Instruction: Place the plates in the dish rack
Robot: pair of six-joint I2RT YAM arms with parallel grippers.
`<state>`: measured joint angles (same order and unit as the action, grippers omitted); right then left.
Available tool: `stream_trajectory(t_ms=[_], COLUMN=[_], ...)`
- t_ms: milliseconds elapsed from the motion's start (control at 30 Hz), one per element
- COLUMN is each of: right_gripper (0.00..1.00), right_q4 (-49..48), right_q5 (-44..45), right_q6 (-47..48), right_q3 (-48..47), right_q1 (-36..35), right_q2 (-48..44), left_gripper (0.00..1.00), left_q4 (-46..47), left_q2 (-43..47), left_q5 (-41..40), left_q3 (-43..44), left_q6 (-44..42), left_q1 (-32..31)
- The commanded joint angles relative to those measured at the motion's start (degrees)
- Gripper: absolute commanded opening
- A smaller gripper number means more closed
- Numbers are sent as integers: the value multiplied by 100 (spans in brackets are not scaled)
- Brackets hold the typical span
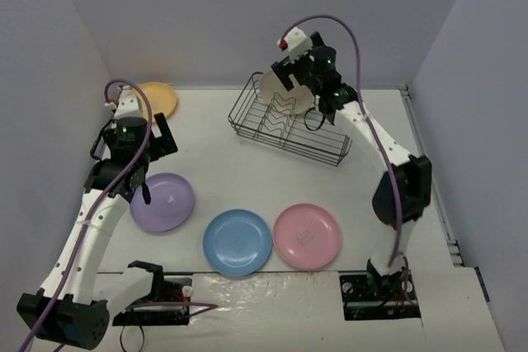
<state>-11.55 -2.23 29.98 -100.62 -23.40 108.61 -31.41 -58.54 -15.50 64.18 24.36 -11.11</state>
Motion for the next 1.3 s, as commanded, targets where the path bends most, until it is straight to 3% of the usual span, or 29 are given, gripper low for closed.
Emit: stream_trajectory(t_ms=[0,200,367,500,633,833,1000,1200,1267], right_gripper=[100,100,100,100,100,99,92,68,64], right_q4=[868,2822,4036,4780,5529,5256,4436,3757,3610], right_q5=[1260,1336,1096,21,-57,-232,-404,-341,-301], right_q6=[-3621,-5732,-6485,-6591,-6775,-6817,-6751,-7100,-7141], right_q3=[937,2460,3393,3962,4325,5557,6216,6589,6700], right_q1=[20,29,9,3,3,11,11,-5,2], right_q2=[-1987,-3535,-4820,-5518,-5788,-5437,-4925,-4279,-4148], left_gripper=[97,97,97,97,97,97,97,97,97], left_q4=[312,285,368,314,453,480,486,484,454], left_q2=[-5,-253,-472,-508,-454,-401,-394,-500,-516], left_q5=[422,758,1040,1005,978,835,777,751,703], left_q3=[40,-13,-23,-40,-248,-420,-463,-431,-416], left_q6=[171,422,579,570,496,441,452,430,422], left_q1=[39,28,22,13,13,13,9,13,13])
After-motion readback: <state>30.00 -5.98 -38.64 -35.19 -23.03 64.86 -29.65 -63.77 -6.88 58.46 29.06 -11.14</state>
